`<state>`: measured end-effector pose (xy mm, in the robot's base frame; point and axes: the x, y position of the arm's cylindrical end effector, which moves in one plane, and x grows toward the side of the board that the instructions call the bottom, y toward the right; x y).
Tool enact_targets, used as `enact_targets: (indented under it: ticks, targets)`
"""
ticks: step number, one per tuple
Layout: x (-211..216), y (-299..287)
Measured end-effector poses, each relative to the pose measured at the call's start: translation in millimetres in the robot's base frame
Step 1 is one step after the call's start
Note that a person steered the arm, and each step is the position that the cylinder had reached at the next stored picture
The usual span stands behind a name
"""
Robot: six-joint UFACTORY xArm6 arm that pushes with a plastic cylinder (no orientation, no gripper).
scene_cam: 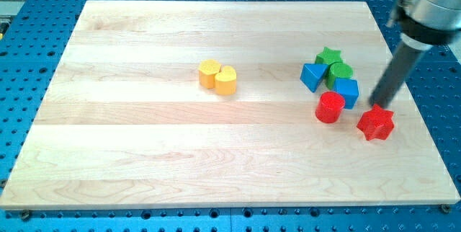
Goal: Slide the green star into the yellow blocks
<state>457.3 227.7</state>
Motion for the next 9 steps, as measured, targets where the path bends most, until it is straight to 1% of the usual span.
enact_targets:
  ticks: [1, 2, 3, 4, 5, 6, 7, 8, 9]
  targets:
    - [-33.2, -3.1]
    - [-78.6, -0.8]
    - [-105.1, -37.8]
    - [-110.3, -149.1]
    - [-134.7, -80.3]
    - [-95.6, -45.3]
    - [-73.3, -83.1]
    - [-73.2, -176.1]
    - [-58.6, -225.8]
